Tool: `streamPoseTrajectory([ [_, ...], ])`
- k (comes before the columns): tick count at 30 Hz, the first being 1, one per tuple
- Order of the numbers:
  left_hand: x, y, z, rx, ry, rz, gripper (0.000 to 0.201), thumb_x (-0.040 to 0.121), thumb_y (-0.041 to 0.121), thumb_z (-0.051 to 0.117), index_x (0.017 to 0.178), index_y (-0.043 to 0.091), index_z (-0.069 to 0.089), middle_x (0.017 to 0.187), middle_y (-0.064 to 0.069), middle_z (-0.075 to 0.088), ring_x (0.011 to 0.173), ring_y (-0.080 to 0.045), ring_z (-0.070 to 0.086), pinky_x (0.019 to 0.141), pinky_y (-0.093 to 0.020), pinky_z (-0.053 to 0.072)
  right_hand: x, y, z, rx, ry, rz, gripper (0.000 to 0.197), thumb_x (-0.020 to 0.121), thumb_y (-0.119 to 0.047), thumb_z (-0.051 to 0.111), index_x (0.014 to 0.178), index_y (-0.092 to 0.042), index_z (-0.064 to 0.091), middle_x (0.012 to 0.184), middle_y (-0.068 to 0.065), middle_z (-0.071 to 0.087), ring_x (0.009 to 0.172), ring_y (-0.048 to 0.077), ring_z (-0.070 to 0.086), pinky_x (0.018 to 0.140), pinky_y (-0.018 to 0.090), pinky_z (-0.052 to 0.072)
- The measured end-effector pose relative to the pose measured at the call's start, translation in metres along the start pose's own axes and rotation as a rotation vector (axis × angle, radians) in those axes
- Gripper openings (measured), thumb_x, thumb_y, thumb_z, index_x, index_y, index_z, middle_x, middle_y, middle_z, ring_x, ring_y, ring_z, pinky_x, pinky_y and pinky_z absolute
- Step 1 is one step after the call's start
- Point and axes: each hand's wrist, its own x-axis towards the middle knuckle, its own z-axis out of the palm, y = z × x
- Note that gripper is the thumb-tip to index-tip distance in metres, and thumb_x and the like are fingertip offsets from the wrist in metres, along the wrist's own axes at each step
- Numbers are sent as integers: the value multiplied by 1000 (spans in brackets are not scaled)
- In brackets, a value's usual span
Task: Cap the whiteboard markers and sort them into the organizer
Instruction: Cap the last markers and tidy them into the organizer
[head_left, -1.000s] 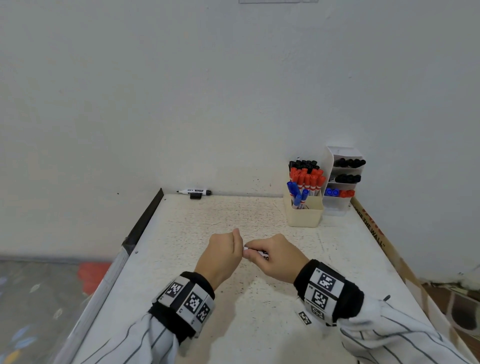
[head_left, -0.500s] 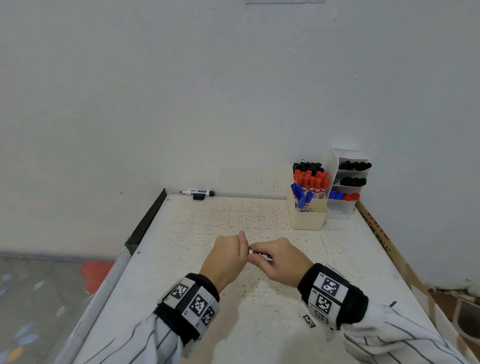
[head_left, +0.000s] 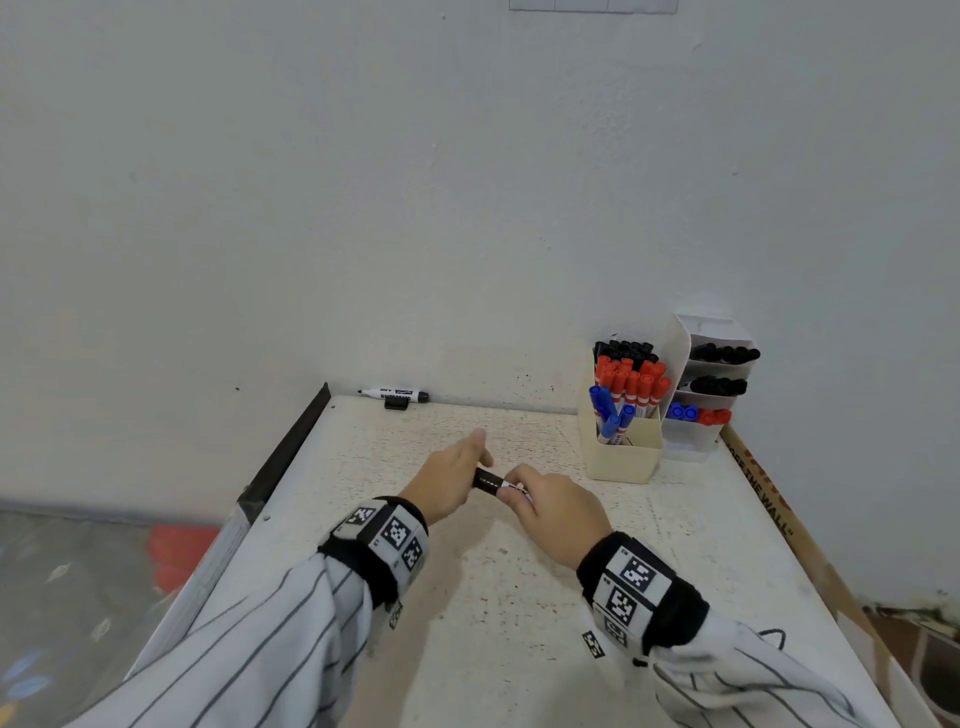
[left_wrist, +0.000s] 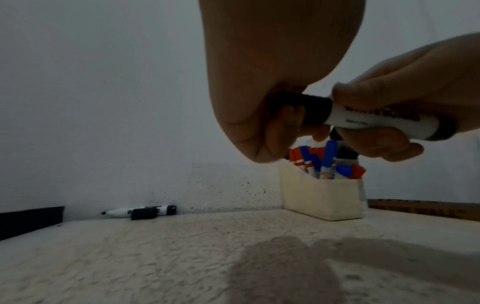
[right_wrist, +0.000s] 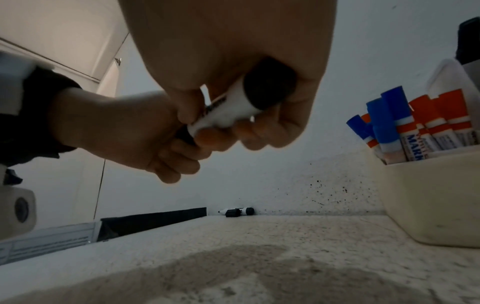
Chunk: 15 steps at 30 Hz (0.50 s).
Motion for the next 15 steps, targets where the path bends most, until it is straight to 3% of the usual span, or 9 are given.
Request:
streamPoseTrajectory([
  [2,22,-16,-7,-39,63,-88,48,100,45,17,102,15,55,92,-7,60,75,-17,54,67,-28,40,4,7,0,51,74,12,27,96,-40,39,110,-21,51,80,-1,55,73,18,52,56,27,36],
  [4,47,-36,-18,70,115,-167,44,101,38,24,116,9,53,116,-15,58,101,-28,55,86,-32,40,6,13,-3,217,163,3,23,94,-32,46,112,-17,52,90,-4,55,78,10,50,65,19,38],
  [6,74,-58,-29,236,92,-227,40,100,31,32,125,4,49,129,-19,51,116,-31,49,95,-33,36,6,20,-11,355,289,-13,24,92,-24,53,114,-16,52,92,-10,53,78,-2,48,70,12,36],
  [8,99,-79,-37,378,49,-296,42,98,30,36,133,8,43,139,-18,40,126,-32,41,105,-36,33,6,28,-24,425,447,-28,32,89,-22,56,119,-23,46,88,-17,51,79,-3,51,72,11,39],
  [11,127,-91,-44,476,74,-327,47,97,28,37,141,12,34,147,-14,29,134,-32,30,111,-41,26,7,48,-45,430,671,-59,38,88,-26,51,124,-27,37,90,-22,51,88,-14,51,76,0,39],
  [13,141,-93,-44,482,106,-318,48,96,25,39,142,10,31,148,-12,26,136,-29,27,112,-40,25,10,65,-61,463,807,-53,40,86,-28,48,125,-26,36,94,-18,56,88,-13,54,76,0,41],
  [15,153,-98,-43,552,90,-295,49,96,26,38,142,12,29,150,-8,23,139,-24,23,112,-41,24,15,84,-75,493,919,6,42,83,-17,51,121,-27,36,90,-12,59,81,-8,59,69,3,45],
])
